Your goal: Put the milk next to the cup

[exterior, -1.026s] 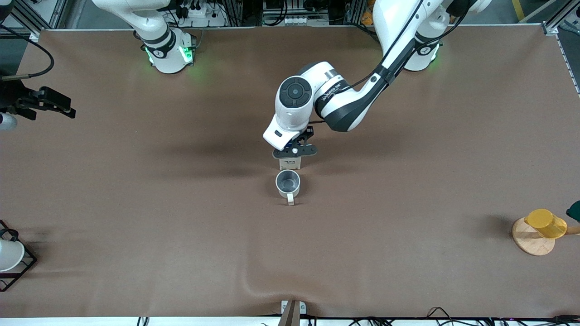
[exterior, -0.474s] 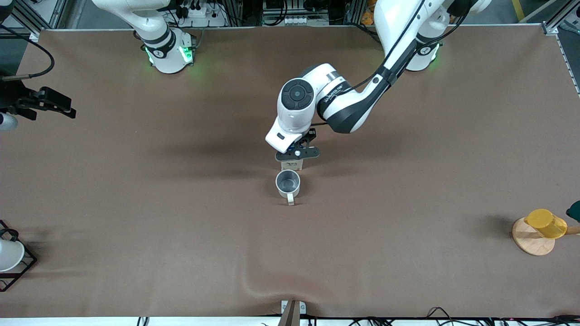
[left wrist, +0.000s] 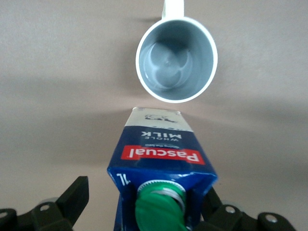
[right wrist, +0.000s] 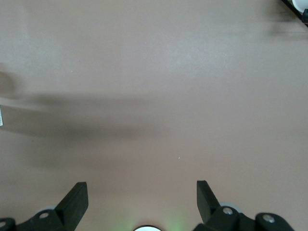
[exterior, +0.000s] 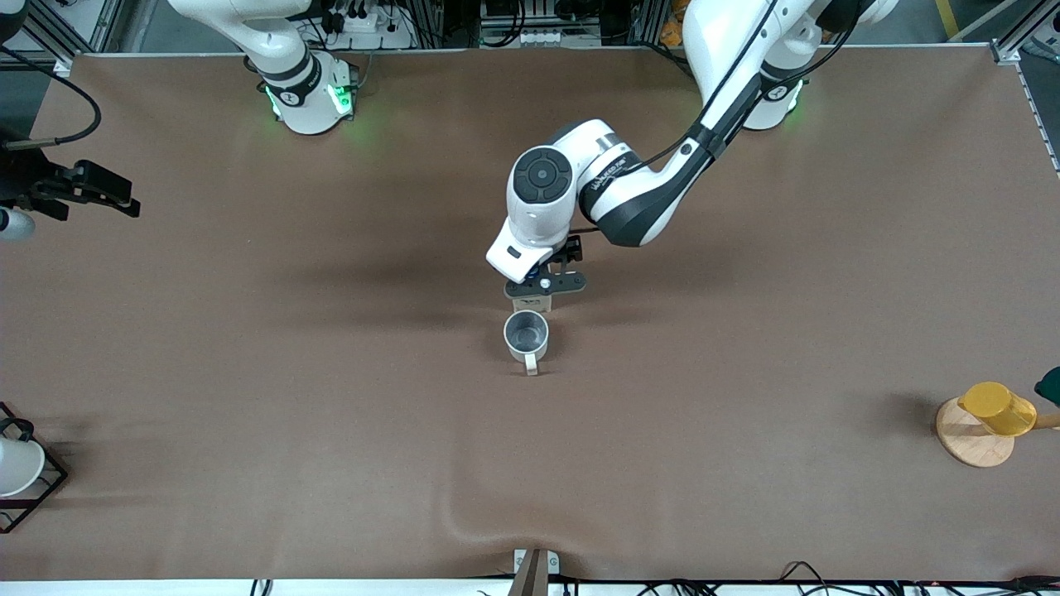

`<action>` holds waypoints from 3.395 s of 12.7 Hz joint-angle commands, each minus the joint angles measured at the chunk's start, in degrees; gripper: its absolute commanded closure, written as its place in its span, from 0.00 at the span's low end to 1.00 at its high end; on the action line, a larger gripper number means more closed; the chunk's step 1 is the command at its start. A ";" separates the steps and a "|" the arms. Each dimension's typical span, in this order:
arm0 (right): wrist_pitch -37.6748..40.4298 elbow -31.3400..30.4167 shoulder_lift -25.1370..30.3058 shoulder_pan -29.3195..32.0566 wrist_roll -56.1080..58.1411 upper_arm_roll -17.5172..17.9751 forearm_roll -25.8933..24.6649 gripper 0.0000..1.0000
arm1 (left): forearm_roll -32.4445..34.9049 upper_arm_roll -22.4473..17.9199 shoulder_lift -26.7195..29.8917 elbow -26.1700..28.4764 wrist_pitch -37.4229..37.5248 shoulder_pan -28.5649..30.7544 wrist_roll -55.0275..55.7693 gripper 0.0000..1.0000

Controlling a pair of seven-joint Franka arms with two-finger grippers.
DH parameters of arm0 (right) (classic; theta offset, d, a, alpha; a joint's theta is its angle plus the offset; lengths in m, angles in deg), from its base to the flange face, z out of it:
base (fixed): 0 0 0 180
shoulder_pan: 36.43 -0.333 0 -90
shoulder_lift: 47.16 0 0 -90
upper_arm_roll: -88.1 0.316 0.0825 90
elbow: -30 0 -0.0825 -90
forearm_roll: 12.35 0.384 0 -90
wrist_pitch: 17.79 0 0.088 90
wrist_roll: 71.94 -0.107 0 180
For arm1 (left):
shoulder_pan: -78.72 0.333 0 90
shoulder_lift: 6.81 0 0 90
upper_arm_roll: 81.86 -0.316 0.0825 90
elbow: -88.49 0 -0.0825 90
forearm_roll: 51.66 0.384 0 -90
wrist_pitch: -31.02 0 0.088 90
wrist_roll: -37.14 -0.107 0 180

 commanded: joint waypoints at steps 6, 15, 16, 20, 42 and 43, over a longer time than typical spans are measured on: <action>-2.02 -0.19 0.07 0.64 1.52 0.55 -0.51 0.00 | 0.90 -0.28 11.40 0.49 11.94 3.87 0.59 0.00; -0.98 -0.63 0.15 1.78 1.44 0.19 -0.51 0.00 | -1.99 0.43 27.76 12.54 16.36 27.87 -22.07 0.00; -0.98 -0.54 0.15 1.78 1.44 0.19 -0.51 0.00 | -1.99 0.43 28.55 12.71 16.36 29.54 -23.31 0.00; -0.98 -0.71 0.15 1.61 1.09 0.19 -0.25 0.00 | -1.99 0.34 31.54 13.50 15.83 34.56 -23.67 0.00; -0.71 -1.51 0.07 2.66 1.88 0.19 -0.16 0.00 | -6.82 -10.65 37.17 7.97 23.83 31.93 -47.05 0.00; -0.63 -1.51 0.07 2.66 1.88 0.19 -0.16 0.00 | -7.18 -10.65 36.91 7.97 23.83 31.93 -47.14 0.00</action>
